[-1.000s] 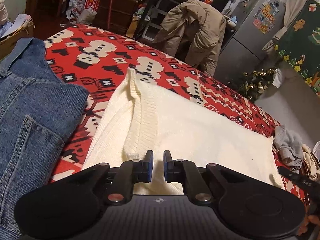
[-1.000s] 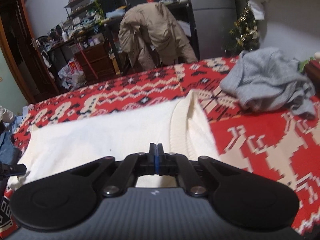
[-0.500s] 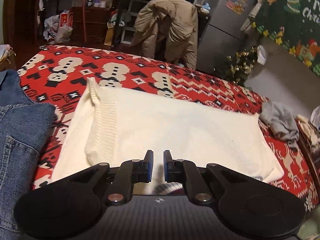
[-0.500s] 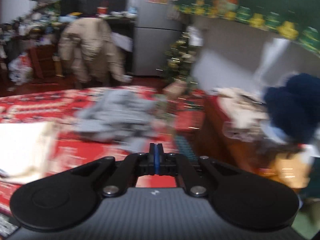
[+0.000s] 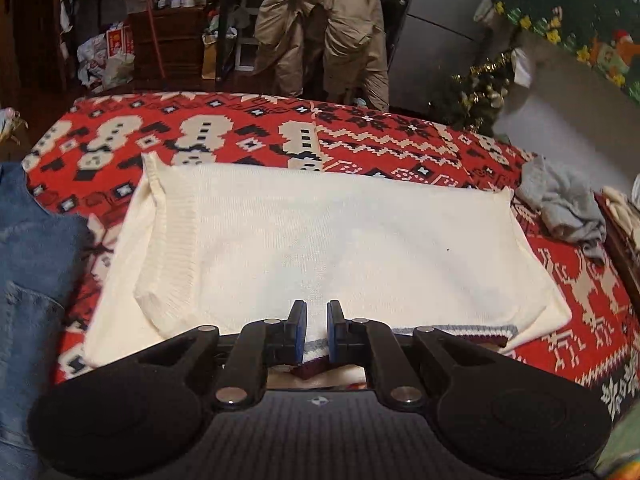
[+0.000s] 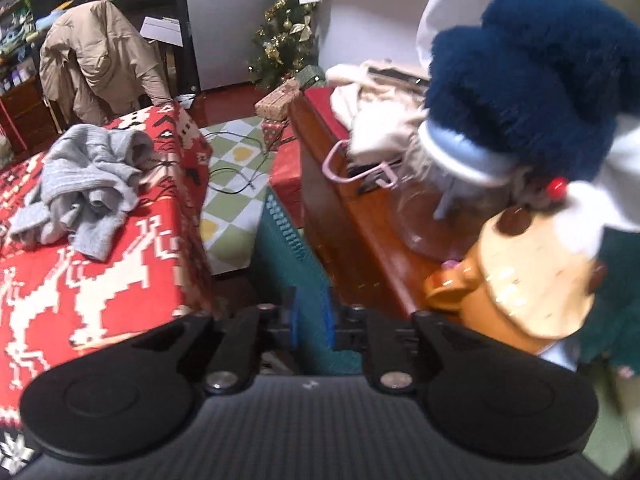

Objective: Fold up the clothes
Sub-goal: 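Swing the right gripper away from the vest while the left gripper holds the ribbed edge, then bring both grippers back over the folded vest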

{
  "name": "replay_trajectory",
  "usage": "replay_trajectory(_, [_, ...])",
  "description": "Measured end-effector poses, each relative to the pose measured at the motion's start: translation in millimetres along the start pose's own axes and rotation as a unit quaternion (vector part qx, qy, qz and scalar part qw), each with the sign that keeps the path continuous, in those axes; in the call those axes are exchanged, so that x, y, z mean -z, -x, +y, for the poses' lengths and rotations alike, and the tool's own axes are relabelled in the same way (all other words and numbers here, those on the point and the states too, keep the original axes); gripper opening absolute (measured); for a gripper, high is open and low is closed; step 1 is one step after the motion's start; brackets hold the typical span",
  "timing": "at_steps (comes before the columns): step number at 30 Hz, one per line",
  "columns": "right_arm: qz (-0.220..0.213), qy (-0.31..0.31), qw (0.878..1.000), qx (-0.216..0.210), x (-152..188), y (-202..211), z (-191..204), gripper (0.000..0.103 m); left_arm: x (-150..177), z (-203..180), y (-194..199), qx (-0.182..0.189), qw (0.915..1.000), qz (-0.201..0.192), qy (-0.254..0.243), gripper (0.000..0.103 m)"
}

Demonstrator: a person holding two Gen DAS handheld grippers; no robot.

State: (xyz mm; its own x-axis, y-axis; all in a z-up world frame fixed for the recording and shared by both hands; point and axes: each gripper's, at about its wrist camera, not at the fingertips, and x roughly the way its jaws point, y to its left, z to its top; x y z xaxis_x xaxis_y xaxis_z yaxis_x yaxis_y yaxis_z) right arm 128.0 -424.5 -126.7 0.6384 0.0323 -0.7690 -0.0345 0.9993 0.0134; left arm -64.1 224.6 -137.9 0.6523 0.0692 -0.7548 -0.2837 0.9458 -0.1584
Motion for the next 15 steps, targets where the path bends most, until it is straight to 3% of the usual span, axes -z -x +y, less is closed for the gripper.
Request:
replay_trajectory(5, [0.000,0.017,1.000,0.001,-1,18,29,0.035,-9,21,22,0.004,0.9999,0.008,0.013,0.009])
replay_trajectory(9, [-0.016,0.031,0.999,0.011,-7,54,71,0.046,-18,41,52,0.004,0.9999,-0.007,0.014,0.015])
replay_trajectory(15, [-0.082,0.060,0.989,-0.109,7,110,204,0.055,-16,66,69,0.017,0.9986,-0.030,0.040,0.016])
